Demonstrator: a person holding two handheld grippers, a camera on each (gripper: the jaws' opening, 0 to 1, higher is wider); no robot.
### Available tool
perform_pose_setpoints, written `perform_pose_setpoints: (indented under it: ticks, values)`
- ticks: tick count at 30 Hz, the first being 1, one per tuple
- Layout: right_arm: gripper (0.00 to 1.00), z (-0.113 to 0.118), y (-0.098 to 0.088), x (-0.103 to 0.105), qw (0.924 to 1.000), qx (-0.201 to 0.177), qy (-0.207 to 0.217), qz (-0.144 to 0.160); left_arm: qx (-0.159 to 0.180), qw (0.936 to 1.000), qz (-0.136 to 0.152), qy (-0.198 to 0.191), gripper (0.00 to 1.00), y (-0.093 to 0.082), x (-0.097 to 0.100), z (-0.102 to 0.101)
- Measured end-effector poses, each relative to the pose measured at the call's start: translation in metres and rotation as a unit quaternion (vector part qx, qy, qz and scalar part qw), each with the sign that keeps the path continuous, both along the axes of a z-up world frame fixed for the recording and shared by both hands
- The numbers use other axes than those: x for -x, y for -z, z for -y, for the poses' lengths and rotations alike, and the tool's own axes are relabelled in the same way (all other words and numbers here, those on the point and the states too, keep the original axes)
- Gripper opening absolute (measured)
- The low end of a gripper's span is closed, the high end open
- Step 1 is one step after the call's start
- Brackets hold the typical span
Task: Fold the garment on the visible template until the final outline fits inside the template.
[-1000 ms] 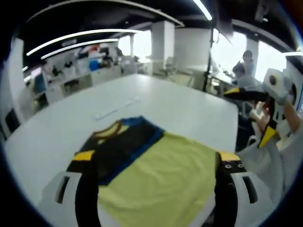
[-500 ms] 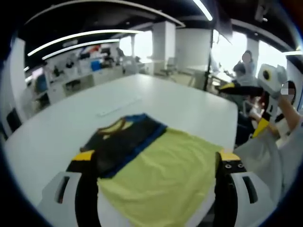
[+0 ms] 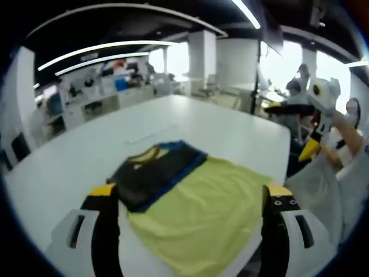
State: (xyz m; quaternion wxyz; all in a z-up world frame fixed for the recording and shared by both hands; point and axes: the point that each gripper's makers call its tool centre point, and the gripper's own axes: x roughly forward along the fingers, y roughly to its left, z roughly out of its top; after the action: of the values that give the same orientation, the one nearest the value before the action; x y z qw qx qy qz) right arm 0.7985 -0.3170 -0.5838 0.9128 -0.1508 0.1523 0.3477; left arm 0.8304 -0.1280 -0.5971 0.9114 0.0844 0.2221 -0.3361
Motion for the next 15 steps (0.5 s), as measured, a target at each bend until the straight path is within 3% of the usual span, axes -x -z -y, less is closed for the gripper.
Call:
perform_pose_setpoints:
  ticks: [15]
  values:
    - [1.0,0.008,0.004,0.008,0.9999,0.008,0.006,-0.005,0.007,0.9998,0.009,-0.016,0.99,-0.001,0.015,-0.015]
